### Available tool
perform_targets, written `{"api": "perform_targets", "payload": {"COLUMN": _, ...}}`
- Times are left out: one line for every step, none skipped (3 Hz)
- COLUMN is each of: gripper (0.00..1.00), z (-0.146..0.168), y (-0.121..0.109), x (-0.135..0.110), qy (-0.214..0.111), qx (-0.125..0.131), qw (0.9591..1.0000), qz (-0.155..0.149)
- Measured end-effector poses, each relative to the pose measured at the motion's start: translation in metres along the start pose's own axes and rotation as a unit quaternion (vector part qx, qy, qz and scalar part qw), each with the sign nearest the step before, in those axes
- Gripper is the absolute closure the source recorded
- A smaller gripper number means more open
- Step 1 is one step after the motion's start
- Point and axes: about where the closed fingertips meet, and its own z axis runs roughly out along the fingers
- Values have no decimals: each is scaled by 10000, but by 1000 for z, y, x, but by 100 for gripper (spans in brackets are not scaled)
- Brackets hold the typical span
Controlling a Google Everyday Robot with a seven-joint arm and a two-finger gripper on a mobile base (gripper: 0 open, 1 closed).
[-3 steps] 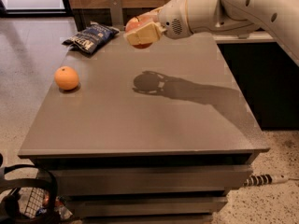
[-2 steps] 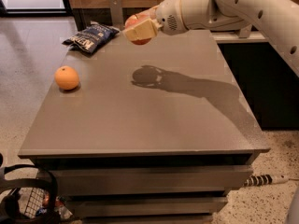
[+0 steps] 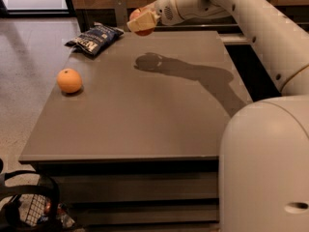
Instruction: Move apple near blue chip bag
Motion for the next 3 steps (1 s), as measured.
{"api": "perform_targets", "payload": {"gripper": 100, "z": 23, "y": -15, "x": 2, "qy": -20, "qx": 24, "qw": 10000, "qz": 28}}
{"api": "perform_targets", "payload": {"gripper": 100, "z": 43, "y": -19, "x": 7, "qy": -130, "qx": -12, "qw": 9999, "qz": 56}}
{"api": "perform_targets", "payload": {"gripper": 100, "z": 66, "y": -15, "x": 17, "qy": -251, "qx": 12, "qw": 9996, "qz": 144}}
